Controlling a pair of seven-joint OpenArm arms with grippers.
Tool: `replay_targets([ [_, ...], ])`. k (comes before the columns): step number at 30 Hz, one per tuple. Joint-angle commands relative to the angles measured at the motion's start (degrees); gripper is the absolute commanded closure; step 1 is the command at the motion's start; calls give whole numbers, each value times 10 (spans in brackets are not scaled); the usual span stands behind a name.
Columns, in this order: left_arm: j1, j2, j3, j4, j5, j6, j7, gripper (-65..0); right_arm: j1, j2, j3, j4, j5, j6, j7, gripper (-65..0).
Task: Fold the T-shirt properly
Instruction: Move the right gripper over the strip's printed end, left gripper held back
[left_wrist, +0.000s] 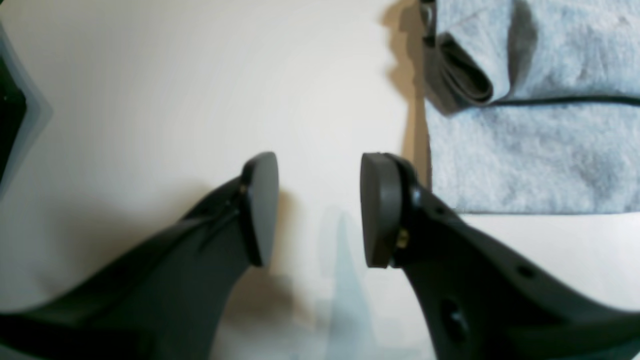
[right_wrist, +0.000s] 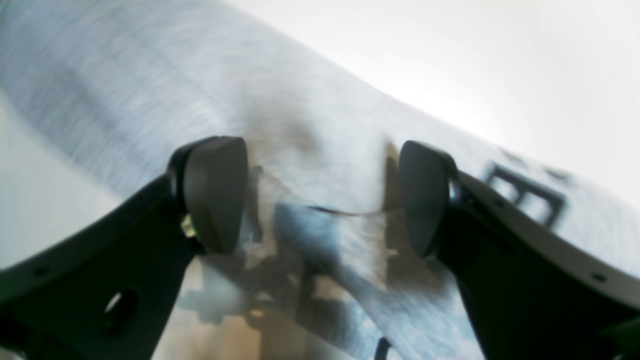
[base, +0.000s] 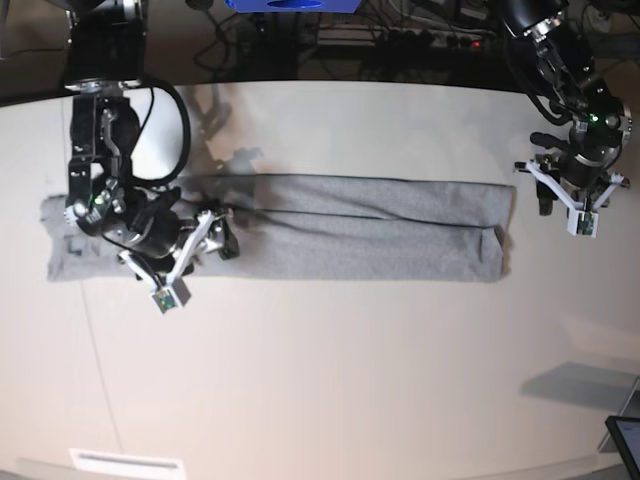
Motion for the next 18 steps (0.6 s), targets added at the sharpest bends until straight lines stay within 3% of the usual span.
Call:
replay_targets([
  [1,-4,-8,-2,8,-6,0,-13,-265,10,0,2,11,12,-2,27,-454],
  [8,-9,-11,-2,-17,-6,0,-13,-265,7,-26,44,-5,8,-2,57,-454],
  [15,-6,-16,-2,-36,-5,0,-43,-265,-10,8,53,-17,8,-4,85,-454],
  [18,-10,-16,-2,-37,-1,0,-51,-265,-25,10,56,7,8,-39,80,-454],
])
